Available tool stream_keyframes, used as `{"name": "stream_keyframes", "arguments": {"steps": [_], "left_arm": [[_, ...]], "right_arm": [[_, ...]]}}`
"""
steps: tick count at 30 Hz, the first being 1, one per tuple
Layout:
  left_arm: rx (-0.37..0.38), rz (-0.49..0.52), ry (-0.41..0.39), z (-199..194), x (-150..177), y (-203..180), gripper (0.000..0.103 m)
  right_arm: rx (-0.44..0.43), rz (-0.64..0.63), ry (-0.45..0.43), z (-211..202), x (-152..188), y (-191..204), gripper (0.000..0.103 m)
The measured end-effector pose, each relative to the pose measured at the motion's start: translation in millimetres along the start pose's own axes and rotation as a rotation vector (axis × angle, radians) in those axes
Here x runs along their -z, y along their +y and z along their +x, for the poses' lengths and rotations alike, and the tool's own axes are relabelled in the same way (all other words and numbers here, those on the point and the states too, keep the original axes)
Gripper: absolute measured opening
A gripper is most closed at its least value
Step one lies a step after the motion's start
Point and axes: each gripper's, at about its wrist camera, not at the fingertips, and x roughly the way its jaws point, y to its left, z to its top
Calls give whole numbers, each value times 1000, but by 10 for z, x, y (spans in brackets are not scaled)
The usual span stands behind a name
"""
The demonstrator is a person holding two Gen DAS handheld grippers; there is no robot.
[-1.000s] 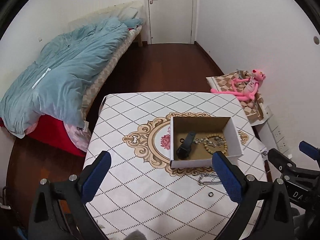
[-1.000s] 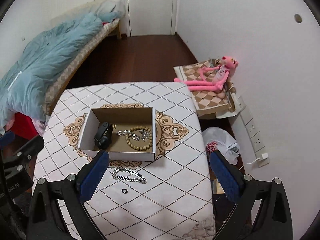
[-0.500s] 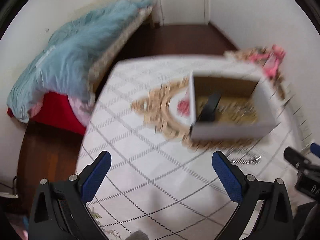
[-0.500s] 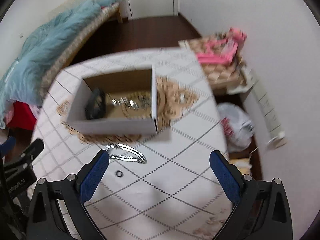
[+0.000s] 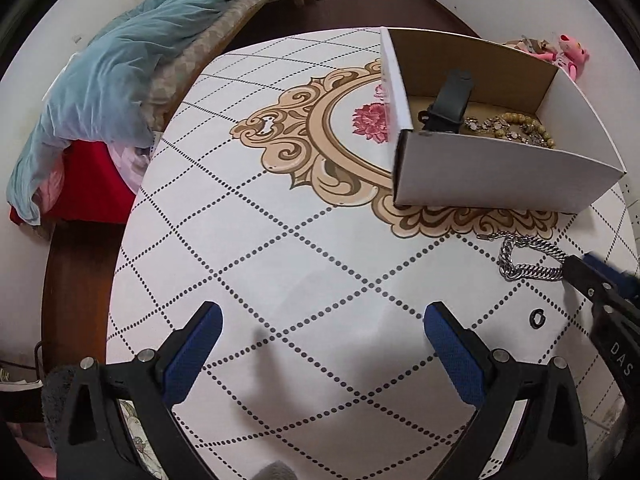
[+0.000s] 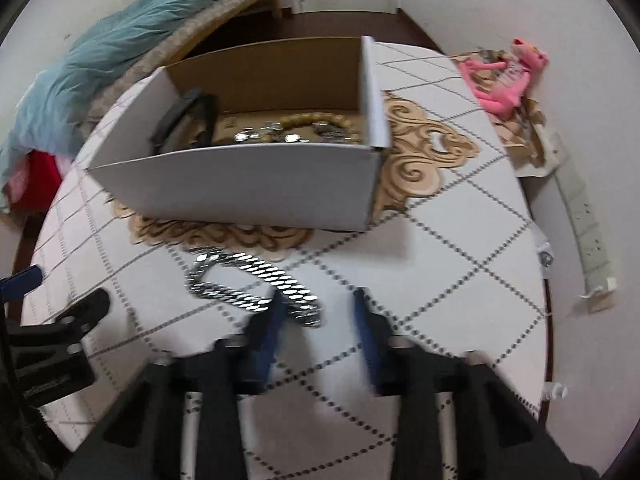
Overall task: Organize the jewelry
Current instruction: 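Move the left gripper to the black ring while the right gripper grasps the thick silver chain, then close the left gripper on the black ring while the right gripper holds the thick chain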
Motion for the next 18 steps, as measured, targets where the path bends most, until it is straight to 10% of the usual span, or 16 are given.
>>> {"name": "stream_keyframes", "arguments": {"steps": [18], "left_arm": [[199,130,-19,-118,174,-860,101]], "right_arm": [[-15,277,34,-318,365,-871,1]]}}
